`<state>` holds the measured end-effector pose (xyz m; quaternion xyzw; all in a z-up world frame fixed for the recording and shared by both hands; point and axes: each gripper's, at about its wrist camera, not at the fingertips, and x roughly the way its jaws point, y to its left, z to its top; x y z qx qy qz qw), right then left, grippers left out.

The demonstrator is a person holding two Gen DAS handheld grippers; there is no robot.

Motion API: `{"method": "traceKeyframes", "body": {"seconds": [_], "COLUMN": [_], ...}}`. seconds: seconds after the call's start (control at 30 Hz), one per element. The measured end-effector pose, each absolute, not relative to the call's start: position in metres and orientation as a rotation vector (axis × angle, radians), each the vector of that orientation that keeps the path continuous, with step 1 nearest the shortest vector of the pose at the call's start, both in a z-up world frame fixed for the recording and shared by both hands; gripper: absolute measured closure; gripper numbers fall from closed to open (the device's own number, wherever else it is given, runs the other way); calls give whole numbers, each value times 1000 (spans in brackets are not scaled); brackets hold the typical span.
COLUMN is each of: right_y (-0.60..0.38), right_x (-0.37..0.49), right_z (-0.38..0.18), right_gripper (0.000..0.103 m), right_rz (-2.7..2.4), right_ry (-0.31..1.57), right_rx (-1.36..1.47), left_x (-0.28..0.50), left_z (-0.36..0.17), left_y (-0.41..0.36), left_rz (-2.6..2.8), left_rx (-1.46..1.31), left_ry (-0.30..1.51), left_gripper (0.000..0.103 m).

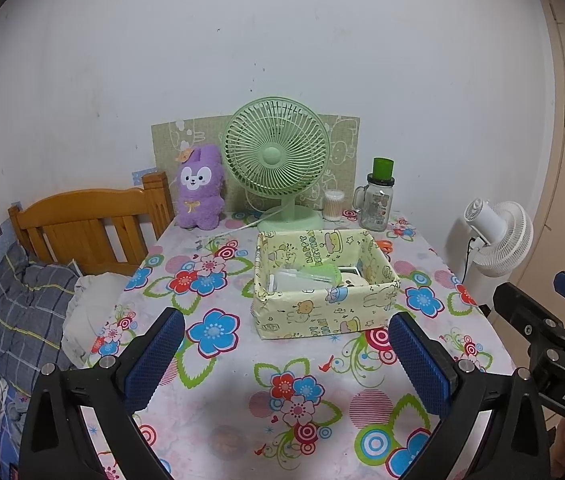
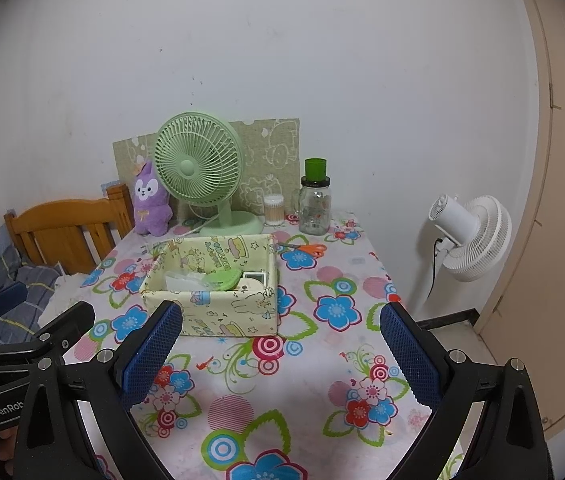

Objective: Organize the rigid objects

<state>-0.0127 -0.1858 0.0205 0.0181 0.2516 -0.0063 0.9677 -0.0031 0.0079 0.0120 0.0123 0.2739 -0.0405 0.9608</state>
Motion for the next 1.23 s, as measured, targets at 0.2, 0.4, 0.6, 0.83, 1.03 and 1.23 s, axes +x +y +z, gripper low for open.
{"method": "traceKeyframes", "body": {"seconds": [0.2, 0.4, 0.6, 0.83, 1.03, 1.23], "right_y": [-186, -186, -186, -186, -185, -185], "right_x": [-13, -15, -16, -17, -21, -21], "right_z": [21, 22, 23, 25, 29, 30], "right_gripper": [2, 2, 2, 2, 2, 2], "right_rz": [-12, -15, -14, -12, -9, -7], "right_ry": [505, 504, 501, 501, 494, 491], "right_rx": [38, 38, 38, 37, 35, 37], "left_x": [-4, -5, -6, -8, -9, -11], "left_z": [13, 14, 15, 16, 17, 20], "left_y": [8, 8, 8, 8, 8, 9], "left_rz": [-82, -81, -81, -79, -79, -80], "left_rx": [26, 28, 29, 29, 29, 28], "left_ry": [550, 546, 544, 542, 541, 540], "left_gripper": [0, 0, 0, 0, 0, 0]}}
